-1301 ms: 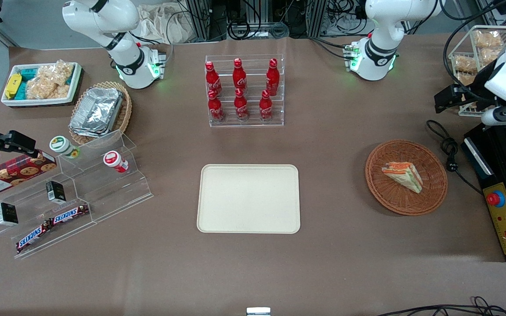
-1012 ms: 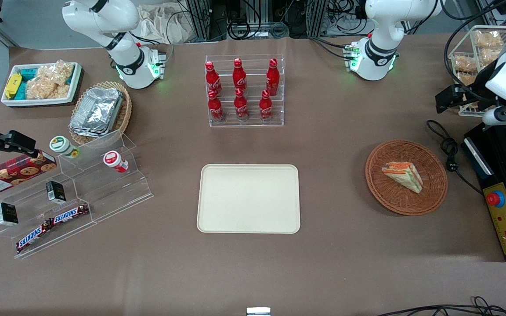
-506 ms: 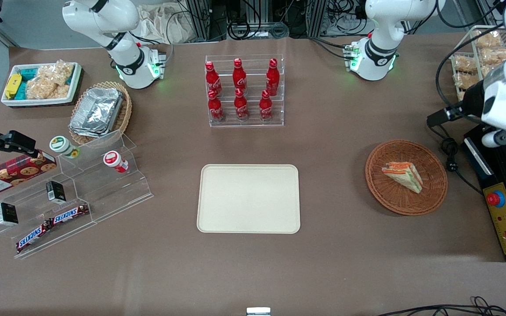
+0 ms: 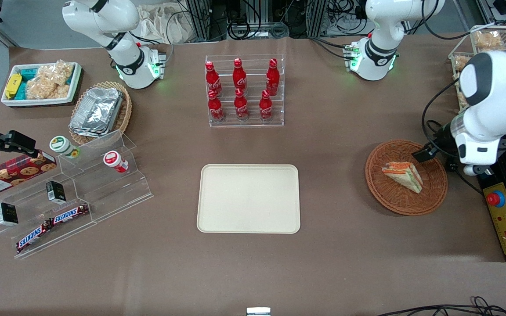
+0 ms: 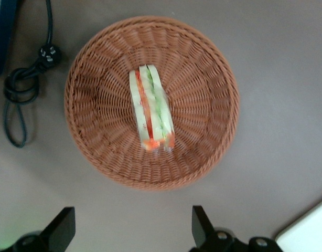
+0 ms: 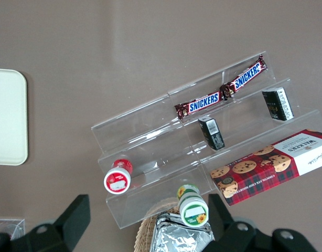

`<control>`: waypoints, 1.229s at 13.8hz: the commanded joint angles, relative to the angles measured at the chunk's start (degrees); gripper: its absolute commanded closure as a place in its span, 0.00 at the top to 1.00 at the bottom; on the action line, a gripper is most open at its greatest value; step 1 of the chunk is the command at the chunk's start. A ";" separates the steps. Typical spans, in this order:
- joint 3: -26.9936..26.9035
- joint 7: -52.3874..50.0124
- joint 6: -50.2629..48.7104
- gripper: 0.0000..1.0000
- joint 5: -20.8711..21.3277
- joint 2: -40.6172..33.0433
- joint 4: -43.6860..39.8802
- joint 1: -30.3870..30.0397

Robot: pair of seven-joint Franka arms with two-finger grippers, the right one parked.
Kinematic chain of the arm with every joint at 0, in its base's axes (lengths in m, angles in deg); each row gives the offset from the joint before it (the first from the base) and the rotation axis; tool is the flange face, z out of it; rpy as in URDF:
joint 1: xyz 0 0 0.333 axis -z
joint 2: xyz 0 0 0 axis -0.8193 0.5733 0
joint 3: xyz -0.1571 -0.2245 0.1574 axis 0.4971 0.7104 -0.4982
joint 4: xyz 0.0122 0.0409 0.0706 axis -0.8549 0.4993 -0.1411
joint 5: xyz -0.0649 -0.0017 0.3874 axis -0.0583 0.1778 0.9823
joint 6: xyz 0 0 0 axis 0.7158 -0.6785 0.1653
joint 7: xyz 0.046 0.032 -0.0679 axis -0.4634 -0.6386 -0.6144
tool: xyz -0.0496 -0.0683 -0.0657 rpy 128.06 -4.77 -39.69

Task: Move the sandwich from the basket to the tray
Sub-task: 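Lower the open left gripper onto the wrapped sandwich in the basket, then close the left gripper on the sandwich and lift it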

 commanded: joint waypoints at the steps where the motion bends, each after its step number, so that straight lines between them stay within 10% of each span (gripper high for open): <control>1: 0.29 -3.61 7.35 1.00 -0.17 1.78 4.62 -0.69; 10: -0.42 -11.96 26.27 0.94 0.01 16.63 6.39 -1.75; 13: -0.33 -11.96 26.28 0.00 0.27 17.43 6.13 -1.92; 17: -0.33 -6.02 17.62 0.00 0.89 12.00 3.24 -1.83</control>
